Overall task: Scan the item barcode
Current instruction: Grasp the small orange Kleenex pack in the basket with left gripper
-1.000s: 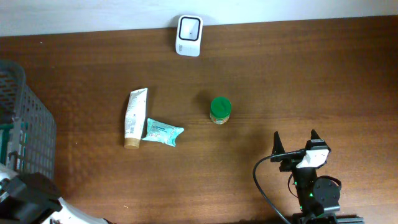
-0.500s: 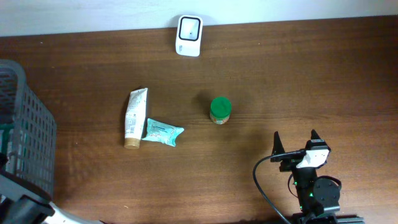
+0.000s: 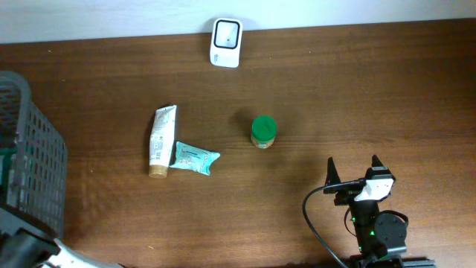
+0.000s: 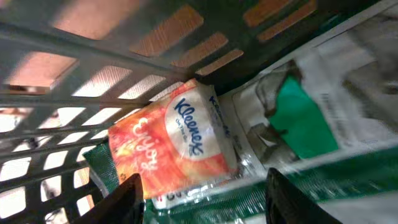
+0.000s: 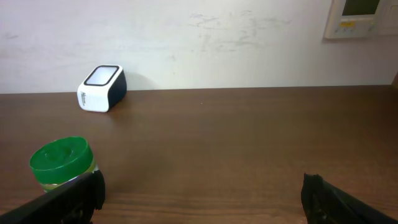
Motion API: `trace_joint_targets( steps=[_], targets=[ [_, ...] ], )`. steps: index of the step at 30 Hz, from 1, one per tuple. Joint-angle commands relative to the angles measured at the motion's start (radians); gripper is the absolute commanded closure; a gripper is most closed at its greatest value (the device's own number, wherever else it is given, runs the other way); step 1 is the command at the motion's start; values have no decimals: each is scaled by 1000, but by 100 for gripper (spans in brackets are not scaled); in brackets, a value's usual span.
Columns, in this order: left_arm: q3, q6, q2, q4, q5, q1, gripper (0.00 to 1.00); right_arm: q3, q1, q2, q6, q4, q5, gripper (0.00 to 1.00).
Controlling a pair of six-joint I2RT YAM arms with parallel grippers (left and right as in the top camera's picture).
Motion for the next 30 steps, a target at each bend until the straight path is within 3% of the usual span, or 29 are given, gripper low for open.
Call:
trace_joint_targets(
  steps=[1,11,12,15,20,30],
  targets=[
    [-10,6,63,19,-69,5,51,-5,-8,-6,3,-6,12,2],
    [-10,46,92,55,-124,5,51,-5,-8,-6,3,-6,12,2],
    [-10,46,97,64,-120,7,58,-5,-8,-6,3,-6,12,2],
    [-10,47,102,65,-93,11,100,-5,-8,-6,3,-6,12,2],
    [38,46,30,0,-79,-12,100,-5,-8,-6,3,-6,12,2],
    [93,31,-483,48,-44,-291,100,-5,-8,-6,3,-6,12,2]
  ],
)
